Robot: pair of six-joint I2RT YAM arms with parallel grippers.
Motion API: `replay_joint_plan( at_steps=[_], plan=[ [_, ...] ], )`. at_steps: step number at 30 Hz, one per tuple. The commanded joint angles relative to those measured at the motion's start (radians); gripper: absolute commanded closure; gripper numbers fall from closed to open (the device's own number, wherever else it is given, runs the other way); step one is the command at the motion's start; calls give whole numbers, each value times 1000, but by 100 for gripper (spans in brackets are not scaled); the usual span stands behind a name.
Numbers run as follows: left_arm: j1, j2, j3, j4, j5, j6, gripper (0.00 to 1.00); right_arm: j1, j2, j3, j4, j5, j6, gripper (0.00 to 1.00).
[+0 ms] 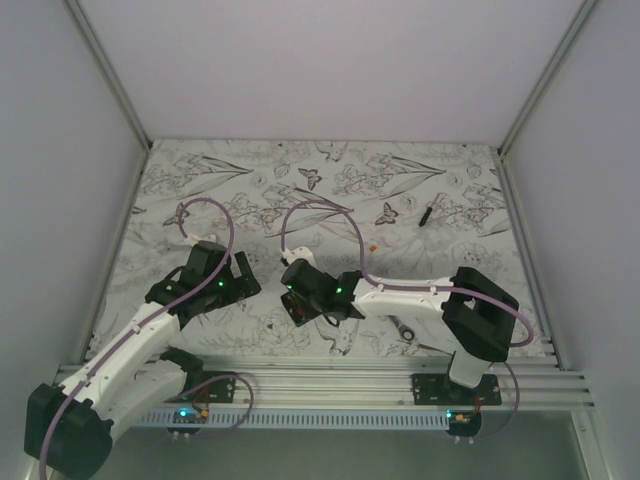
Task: Snap on the fuse box
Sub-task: Install the fuse at the fuse box base.
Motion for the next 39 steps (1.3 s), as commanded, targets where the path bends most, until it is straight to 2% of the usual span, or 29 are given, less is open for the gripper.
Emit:
replay_joint_plan(
  at_steps=[1, 6, 10, 22, 31, 39],
  plan=[
    [6, 4, -8, -26, 11, -4, 0, -7, 18, 33, 4, -19, 20, 85],
    [6, 4, -8, -26, 13, -4, 0, -7, 27, 42, -20, -28, 13, 96],
    [5, 4, -8, -27, 13, -4, 0, -3, 49, 65, -51, -34, 4, 99],
    [5, -1, -8, -26, 16, -3, 0, 1, 87, 57, -126, 8, 16, 100],
    [6, -3, -8, -26, 13, -5, 0, 1, 152, 77, -144, -22, 3, 100],
    [6, -1, -8, -27, 19, -6, 0, 1, 101, 46, -192, -20, -1, 100]
  ],
)
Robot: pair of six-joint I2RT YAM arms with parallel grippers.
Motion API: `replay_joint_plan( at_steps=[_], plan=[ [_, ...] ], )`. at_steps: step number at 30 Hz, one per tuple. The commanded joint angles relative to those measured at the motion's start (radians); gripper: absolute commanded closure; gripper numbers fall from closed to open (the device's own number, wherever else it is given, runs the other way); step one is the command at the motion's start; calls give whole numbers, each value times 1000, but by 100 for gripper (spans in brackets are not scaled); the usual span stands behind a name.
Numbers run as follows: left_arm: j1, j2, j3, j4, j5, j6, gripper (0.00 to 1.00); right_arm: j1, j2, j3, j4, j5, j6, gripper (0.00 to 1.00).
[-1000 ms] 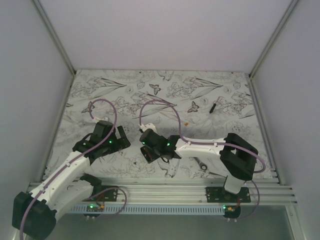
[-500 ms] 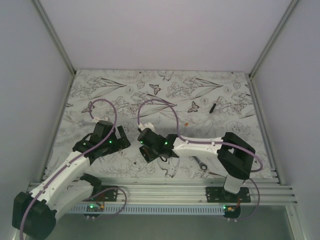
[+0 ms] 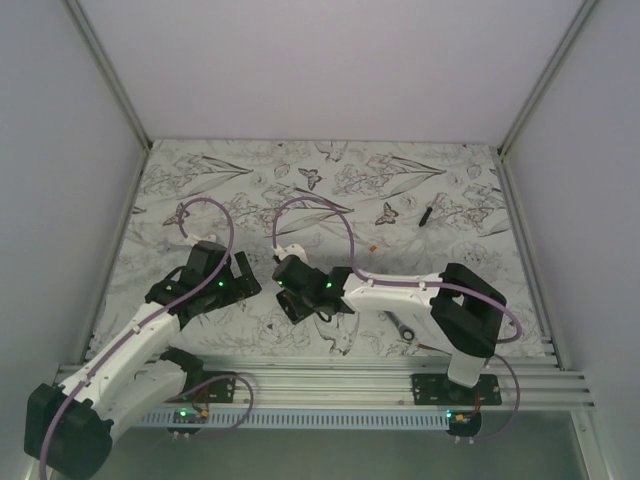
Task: Snap on the fuse box
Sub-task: Install the fuse at the fuse box base.
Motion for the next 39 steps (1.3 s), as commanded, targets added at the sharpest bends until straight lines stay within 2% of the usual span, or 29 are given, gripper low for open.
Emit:
replay_joint_plan(
  at_steps=[1, 15, 21, 28, 39],
  plan=[
    [5, -1, -9, -26, 16, -4, 0, 1, 24, -48, -144, -3, -5, 100],
    [5, 30, -8, -7, 42, -6, 0, -1, 111, 48, -155, -31, -47, 100],
    [5, 32, -10, 0, 48, -6, 0, -2, 132, 25, -175, -51, -30, 100],
    [6, 31, -12, 1, 53, -4, 0, -30, 81, -46, -188, -32, -11, 100],
    [6, 35, -12, 4, 56, -7, 0, -23, 154, 23, -180, -85, -45, 100]
  ],
)
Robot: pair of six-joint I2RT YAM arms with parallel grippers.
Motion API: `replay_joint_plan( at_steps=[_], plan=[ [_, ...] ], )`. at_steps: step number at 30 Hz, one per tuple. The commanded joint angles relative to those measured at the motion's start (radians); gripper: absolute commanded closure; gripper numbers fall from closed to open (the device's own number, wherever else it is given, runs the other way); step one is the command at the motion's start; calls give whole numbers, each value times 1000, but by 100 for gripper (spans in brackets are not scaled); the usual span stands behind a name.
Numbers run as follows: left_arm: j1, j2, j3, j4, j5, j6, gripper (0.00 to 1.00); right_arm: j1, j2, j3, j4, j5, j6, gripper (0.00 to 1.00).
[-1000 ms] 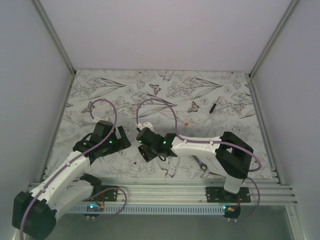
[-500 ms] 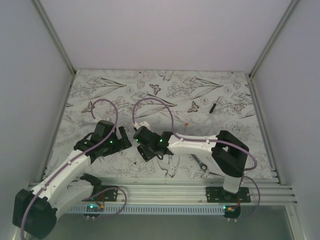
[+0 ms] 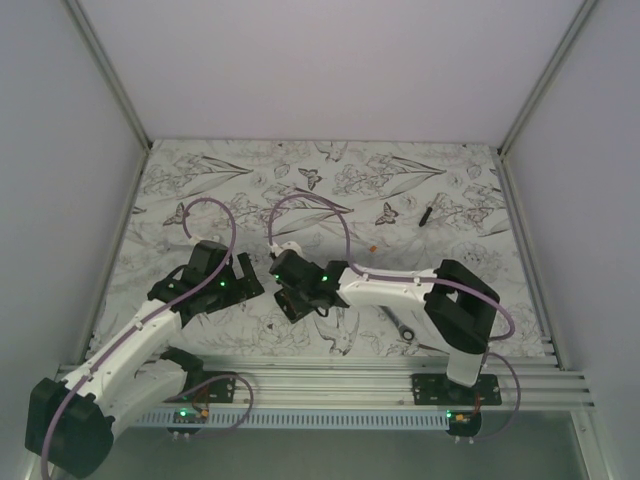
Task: Snap on the fuse box
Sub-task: Install the fuse at the fuse box base.
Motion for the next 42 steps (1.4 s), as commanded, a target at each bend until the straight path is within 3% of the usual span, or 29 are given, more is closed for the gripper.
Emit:
replay_joint_plan(
  at_steps=[1, 14, 23, 32, 38, 42],
  plan=[
    [6, 9, -13, -1, 11, -7, 0, -1, 127, -16, -146, -39, -24, 100],
    [6, 6, -18, 2, 15, -18, 1, 11, 116, -31, -240, -20, -15, 100],
    [12, 5, -36, 7, 3, -50, 3, 18, 208, 37, -210, -51, -27, 100],
    [86, 40, -68, 48, 109, -76, 4, 12, 153, -46, -277, -36, -27, 100],
    [90, 41, -90, 108, 185, -92, 11, -4, 92, -54, -301, -23, -49, 100],
    [90, 55, -94, 130, 215, -101, 19, -2, 144, -14, -260, -66, -68, 100]
  ],
)
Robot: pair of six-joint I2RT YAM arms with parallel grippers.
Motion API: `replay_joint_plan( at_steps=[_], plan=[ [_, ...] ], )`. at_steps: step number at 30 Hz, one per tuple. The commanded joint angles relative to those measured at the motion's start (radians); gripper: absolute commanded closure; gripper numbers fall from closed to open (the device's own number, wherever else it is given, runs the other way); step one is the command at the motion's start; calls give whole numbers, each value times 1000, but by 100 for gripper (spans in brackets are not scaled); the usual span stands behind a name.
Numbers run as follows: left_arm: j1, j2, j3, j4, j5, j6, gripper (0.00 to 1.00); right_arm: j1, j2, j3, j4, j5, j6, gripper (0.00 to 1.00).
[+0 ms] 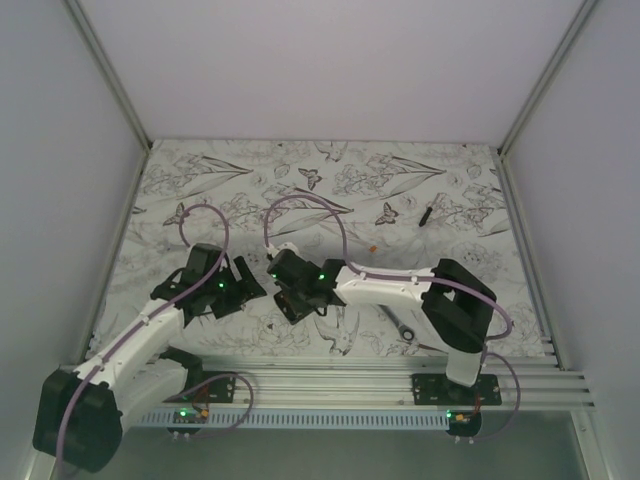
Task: Snap on the fuse box
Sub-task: Install the fuse at the fuse box base.
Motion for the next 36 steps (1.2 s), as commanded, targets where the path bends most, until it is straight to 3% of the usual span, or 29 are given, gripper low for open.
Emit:
replay_joint_plan(
  at_steps=[1, 9, 16, 27, 36],
  plan=[
    [5, 20, -18, 40, 67, -22, 21, -6, 147, -29, -213, -53, -41, 100],
    [6, 53, -28, 78, 88, -35, 24, -5, 248, 8, -217, -72, -27, 100],
    [6, 94, -27, 116, 126, -48, 29, -1, 105, -3, -157, -54, -31, 98],
    [-17, 196, -24, 216, 217, -94, 47, -2, -67, -9, -58, -13, -37, 80],
    [-68, 217, -14, 240, 214, -103, 48, -12, -126, -58, 6, -36, -26, 69]
  ],
)
